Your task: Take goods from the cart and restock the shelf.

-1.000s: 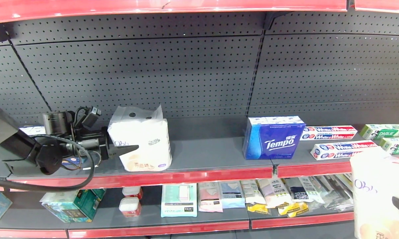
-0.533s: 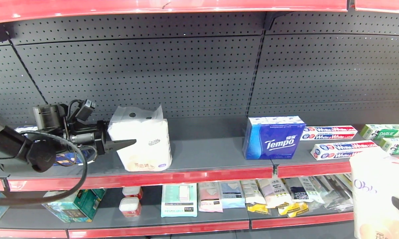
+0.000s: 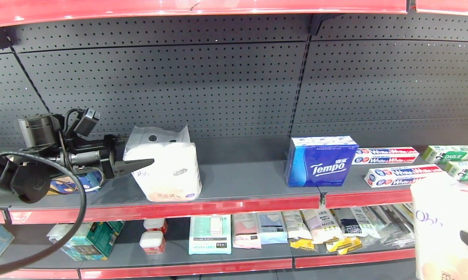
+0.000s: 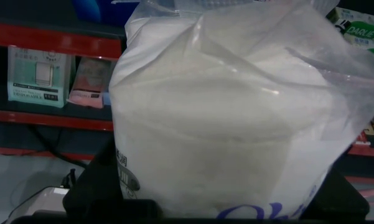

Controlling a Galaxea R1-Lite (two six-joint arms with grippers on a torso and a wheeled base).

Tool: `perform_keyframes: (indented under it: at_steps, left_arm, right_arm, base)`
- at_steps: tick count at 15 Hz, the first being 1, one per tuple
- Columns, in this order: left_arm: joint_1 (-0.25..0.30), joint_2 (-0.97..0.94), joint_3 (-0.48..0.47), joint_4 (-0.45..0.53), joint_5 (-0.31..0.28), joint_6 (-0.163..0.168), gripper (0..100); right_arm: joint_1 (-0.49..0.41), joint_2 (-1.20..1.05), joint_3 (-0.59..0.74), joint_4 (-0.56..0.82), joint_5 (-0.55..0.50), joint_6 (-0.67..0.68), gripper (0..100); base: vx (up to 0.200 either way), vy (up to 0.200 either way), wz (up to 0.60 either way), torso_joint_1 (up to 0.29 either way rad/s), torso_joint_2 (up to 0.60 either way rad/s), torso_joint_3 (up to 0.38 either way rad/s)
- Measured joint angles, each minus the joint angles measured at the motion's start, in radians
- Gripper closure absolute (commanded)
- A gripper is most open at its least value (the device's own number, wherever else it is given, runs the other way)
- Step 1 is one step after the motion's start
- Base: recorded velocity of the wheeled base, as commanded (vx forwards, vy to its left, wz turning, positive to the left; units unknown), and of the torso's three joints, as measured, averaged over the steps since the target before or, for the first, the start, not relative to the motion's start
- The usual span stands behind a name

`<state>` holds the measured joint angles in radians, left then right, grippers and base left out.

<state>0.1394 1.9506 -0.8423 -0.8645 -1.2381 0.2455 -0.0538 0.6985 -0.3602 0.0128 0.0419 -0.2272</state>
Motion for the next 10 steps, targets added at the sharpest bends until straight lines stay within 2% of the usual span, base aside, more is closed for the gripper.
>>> perform_keyframes:
  at_steps: [8,9,10]
  left_arm:
    - [0.019,-0.035,-0.029,-0.022,0.002,-0.008,0]
    - [0.019,-0.039,-0.04,-0.034,0.017,-0.011,0]
    - [0.019,-0.043,-0.063,-0.059,0.059,-0.016,0]
  right_arm:
    - [0.002,-0.011,0.001,0.0,0.0,-0.001,100]
    - [0.002,-0.015,0.001,0.0,0.0,-0.001,100]
    - [0.003,-0.017,0.003,0.001,0.001,-0.001,100]
  base:
    - [0.0,0.0,0.0,0.0,0.0,0.0]
    - [0.0,0.0,0.0,0.0,0.0,0.0]
    - [0.0,0.0,0.0,0.0,0.0,0.0]
